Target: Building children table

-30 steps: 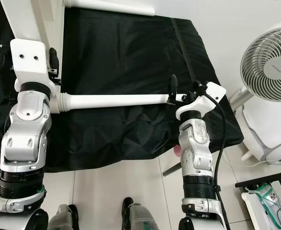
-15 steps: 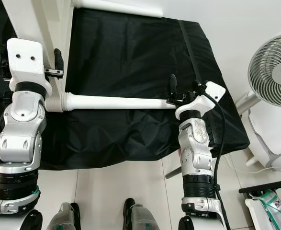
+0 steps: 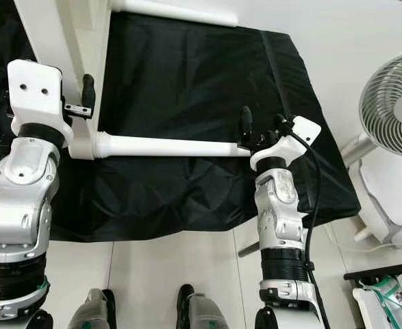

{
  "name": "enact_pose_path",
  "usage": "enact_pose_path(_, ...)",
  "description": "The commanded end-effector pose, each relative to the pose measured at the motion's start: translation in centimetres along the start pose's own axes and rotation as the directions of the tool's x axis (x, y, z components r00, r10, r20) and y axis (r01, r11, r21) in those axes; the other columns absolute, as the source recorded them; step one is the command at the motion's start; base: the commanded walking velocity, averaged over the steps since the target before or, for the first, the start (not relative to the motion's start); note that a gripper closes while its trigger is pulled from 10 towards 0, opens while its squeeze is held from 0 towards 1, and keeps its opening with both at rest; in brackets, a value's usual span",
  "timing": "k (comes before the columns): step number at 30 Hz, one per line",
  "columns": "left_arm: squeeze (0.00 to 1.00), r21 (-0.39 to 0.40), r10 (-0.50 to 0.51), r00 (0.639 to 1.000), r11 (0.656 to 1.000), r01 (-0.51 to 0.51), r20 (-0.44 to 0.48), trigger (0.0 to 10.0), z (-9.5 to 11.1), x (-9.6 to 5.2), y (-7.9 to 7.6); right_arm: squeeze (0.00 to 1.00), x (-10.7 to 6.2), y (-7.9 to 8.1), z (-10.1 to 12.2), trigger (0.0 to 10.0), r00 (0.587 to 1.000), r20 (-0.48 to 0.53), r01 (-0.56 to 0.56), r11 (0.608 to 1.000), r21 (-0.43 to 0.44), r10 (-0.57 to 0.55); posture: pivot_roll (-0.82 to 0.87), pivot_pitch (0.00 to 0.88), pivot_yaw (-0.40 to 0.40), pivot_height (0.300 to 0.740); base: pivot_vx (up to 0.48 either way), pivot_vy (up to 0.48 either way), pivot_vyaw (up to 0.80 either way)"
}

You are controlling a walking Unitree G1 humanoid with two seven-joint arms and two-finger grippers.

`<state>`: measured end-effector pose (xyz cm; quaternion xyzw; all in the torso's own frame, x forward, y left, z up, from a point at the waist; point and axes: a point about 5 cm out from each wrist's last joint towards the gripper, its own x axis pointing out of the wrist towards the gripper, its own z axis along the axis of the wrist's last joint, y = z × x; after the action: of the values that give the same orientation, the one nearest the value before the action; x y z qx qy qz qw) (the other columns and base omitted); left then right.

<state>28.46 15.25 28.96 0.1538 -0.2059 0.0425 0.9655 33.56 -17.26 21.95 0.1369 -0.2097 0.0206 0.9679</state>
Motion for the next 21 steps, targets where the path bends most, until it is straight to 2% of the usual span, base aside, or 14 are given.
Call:
enact_pose_path(1, 0.0, -0.007, -0.007, 1.0, 1.0, 0.007, 0.002, 10.0, 0.1, -0.5, 0.1, 1.0, -0.2, -0.8, -0.1, 10.0, 1.0, -0.003, 0.021, 1.0, -0.013, -0.021, 0.14, 0.221, -0.149, 0.74, 0.0, 0.0, 0.0)
enact_pose_path(7, 0.0, 0.003, -0.019, 1.0, 1.0, 0.019, -0.001, 10.0, 0.1, -1.3, 0.6, 1.0, -0.1, -0.8, -0.2, 10.0, 1.0, -0.003, 0.021, 1.0, -0.013, -0.021, 0.14, 0.225, -0.153, 0.74, 0.0, 0.0, 0.0)
enact_pose_path(9, 0.0, -0.006, -0.055, 0.998, 0.998, 0.055, -0.001, 10.0, 0.2, -2.3, 0.7, 1.0, 0.0, -0.8, -0.2, 10.0, 1.0, -0.002, 0.02, 1.0, -0.013, -0.02, 0.15, 0.229, -0.154, 0.74, 0.0, 0.0, 0.0)
enact_pose_path(13, 0.0, -0.006, -0.076, 0.997, 0.997, 0.076, -0.01, 10.0, 0.0, -3.1, 0.7, 1.0, 0.2, -0.8, -0.2, 10.0, 1.0, -0.002, 0.017, 1.0, -0.012, -0.017, 0.16, 0.23, -0.156, 0.74, 0.0, 0.0, 0.0)
enact_pose_path(15, 0.0, -0.028, -0.121, 0.992, 0.992, 0.12, -0.043, 10.0, -0.6, -4.4, 0.5, 1.0, 0.3, -0.7, -0.3, 10.0, 1.0, -0.004, 0.011, 1.0, -0.01, -0.012, 0.17, 0.23, -0.156, 0.74, 0.0, 0.0, 0.0)
enact_pose_path(21, 0.0, -0.041, -0.145, 0.984, 0.989, 0.141, -0.102, 10.0, -1.5, -5.9, 0.6, 1.0, 0.5, -0.4, -0.4, 10.0, 1.0, -0.006, 0.003, 1.0, -0.006, -0.003, 0.18, 0.231, -0.159, 0.74, 0.0, 0.0, 0.0)
